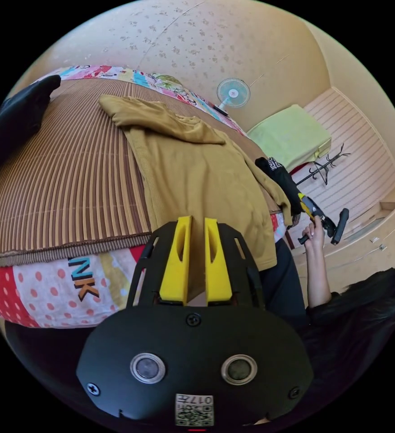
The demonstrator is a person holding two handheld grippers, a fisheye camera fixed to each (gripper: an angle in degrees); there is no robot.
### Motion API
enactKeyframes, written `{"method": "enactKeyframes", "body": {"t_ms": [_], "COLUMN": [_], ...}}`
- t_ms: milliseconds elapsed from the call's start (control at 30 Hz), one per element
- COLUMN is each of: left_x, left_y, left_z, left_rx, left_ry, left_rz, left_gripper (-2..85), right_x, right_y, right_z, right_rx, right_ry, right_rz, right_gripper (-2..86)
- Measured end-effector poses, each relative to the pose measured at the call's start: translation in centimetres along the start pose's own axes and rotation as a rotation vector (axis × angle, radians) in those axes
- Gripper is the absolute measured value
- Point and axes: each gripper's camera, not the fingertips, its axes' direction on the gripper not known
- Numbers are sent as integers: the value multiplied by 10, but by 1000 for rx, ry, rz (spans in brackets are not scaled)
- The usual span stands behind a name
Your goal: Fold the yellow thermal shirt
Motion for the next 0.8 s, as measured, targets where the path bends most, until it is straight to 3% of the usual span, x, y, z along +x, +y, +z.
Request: {"method": "enactKeyframes", "body": {"t_ms": [33,100,133,167,200,233,367,433,500,667,800], "left_x": [1,2,2,2,2,1,6,10,12,13,21], "left_y": [0,2,4,4,4,3,-1,-1,0,-2,-5], "left_z": [0,-2,-3,-4,-5,-7,-11,-12,-15,-21,-25], "left_rx": [-2,2,5,5,1,-7,-33,-33,-29,-33,-37], "left_ry": [-6,-11,-11,-9,-2,6,-3,-19,-16,16,10], "left_rz": [3,0,-4,-6,-11,-15,-8,-2,-4,-22,-24], "left_gripper": [49,48,47,47,48,49,50,49,49,50,50], "right_x": [17,38,54,66,70,78,160,210,257,372,360], "right_y": [5,10,13,16,15,6,-47,-58,-59,14,63], "right_z": [-2,27,59,82,81,58,-43,-50,-43,-13,-17], "right_rx": [14,-133,-308,-450,-463,-413,-125,-74,-72,-136,-91], "right_ry": [109,239,310,325,290,189,-758,-860,-813,-433,-502], "right_rz": [-11,-75,-102,-137,-146,-120,148,276,372,785,822], "right_gripper": [133,114,83,60,48,43,37,39,44,87,120]}}
